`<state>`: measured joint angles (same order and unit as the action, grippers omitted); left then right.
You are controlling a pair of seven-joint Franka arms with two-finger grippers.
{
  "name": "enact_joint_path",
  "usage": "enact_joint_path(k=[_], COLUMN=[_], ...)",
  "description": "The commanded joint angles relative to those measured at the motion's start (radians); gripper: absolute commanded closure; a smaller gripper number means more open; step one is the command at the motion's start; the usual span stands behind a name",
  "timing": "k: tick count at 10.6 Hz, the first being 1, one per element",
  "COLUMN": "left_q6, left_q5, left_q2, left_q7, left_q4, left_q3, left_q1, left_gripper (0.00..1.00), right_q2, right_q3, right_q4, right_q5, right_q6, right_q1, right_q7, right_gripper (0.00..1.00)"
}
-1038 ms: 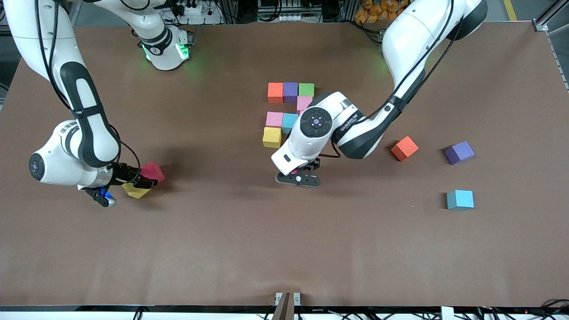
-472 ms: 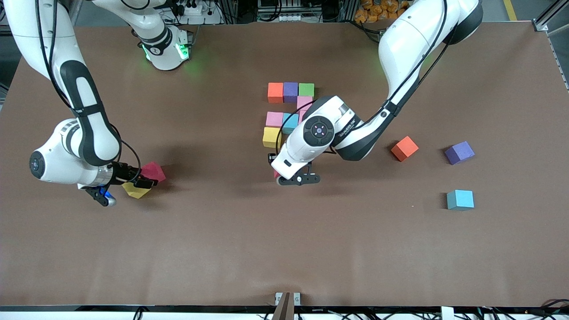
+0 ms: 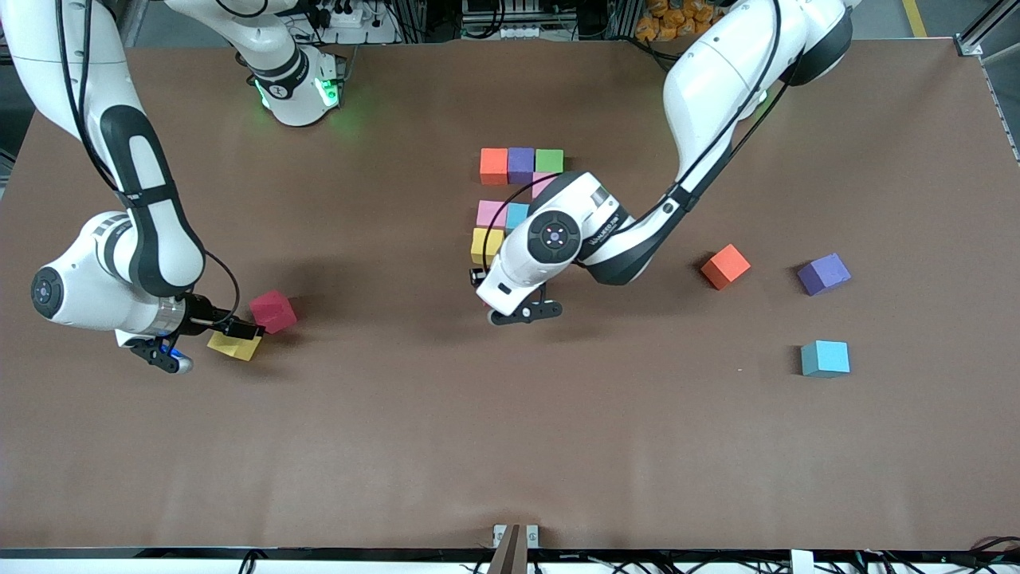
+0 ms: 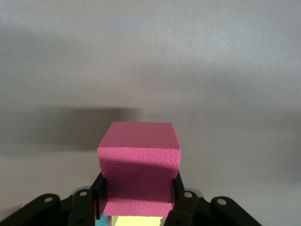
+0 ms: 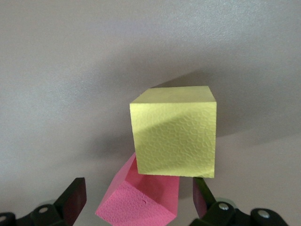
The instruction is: Form number 2 with 11 blocks
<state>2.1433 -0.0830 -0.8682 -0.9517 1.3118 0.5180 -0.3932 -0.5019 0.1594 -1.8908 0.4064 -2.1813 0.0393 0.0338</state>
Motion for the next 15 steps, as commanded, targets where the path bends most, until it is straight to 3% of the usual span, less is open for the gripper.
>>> enact_joint_path(k=[1,5,8,15], left_q6=[-0.002,-0.006,-0.006,-0.006], left_q5=[-0.029,-0.086,-0.084,-0.086], left_q2=[0.005,0.000,-0.015,-0.023], left_q7=[-0.010,0.007,0.005,0.010], left_q4=[0.004,0.015,0.014,0.014], left_q3=[-0.013,-0.016,-0.056,-0.056], left_q1=[-0.030,-0.052,-0.104,-0.105], left_gripper=[0.45,0.45,0.44,0.41], right_q2=[0.006,0.013,0.000,-0.053], right_q3=[-0.011,-0.003,-0.003,-0.004], right_q4=[0.012,0.033,0.041,0.039], right_q5=[-0.011,-0.023,-0.087,-0.083], right_q6=[0.027,0.037,0.017,-0.116], right_q1=[-0.015,-0.019,-0.035,-0.039], right_q7=[0.006,-0.027,-0.051,-0.064], right_gripper=[0.00,0.00,0.00,0.00])
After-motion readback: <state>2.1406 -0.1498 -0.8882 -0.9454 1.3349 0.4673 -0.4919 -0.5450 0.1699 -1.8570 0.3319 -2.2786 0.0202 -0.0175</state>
